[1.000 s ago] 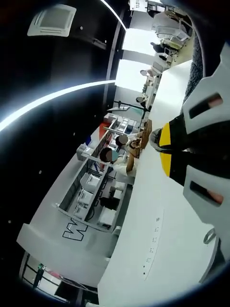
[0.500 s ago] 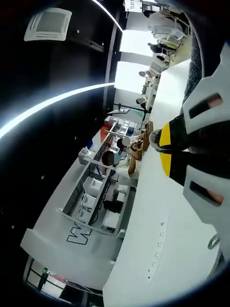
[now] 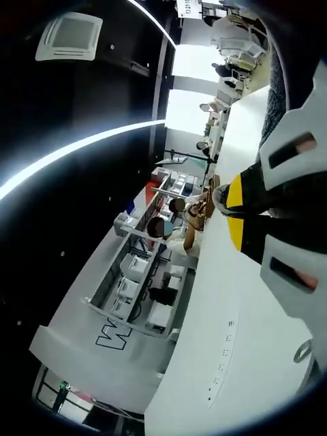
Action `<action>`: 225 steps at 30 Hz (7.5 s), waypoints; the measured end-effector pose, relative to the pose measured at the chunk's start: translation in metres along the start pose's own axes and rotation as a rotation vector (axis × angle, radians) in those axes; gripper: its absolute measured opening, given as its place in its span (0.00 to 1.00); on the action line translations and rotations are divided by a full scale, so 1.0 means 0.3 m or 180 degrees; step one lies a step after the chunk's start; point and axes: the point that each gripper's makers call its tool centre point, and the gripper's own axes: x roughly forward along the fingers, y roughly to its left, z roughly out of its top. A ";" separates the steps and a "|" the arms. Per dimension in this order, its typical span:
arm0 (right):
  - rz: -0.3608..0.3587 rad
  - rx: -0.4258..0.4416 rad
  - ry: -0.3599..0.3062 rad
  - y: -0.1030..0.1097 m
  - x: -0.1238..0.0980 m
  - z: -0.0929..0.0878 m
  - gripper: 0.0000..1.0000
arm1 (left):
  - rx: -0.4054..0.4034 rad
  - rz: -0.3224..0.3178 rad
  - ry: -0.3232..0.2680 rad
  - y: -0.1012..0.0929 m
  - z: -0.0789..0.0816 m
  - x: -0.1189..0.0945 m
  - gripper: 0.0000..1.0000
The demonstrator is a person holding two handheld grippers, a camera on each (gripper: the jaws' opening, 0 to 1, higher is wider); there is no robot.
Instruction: Open the folded towel by lifting each exposed corner and separating the folded layers until the towel lies flat within the target outline without major curled edges
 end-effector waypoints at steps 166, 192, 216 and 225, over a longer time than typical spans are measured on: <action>-0.0998 -0.0010 0.1067 -0.268 -0.320 -0.545 0.00 | -0.1502 -0.0296 0.0621 -0.150 -0.424 0.130 0.08; -0.0925 -0.0114 0.1012 -0.283 -0.239 -0.497 0.06 | -0.0659 -0.0951 0.0818 -0.383 -0.381 0.021 0.11; -0.0944 -0.0205 0.1120 -0.321 -0.196 -0.525 0.00 | -0.0076 -0.1372 0.0915 -0.520 -0.404 -0.135 0.15; -0.1425 -0.0096 0.1155 -0.417 -0.282 -0.574 0.00 | -0.0085 -0.1438 0.0902 -0.513 -0.405 -0.150 0.15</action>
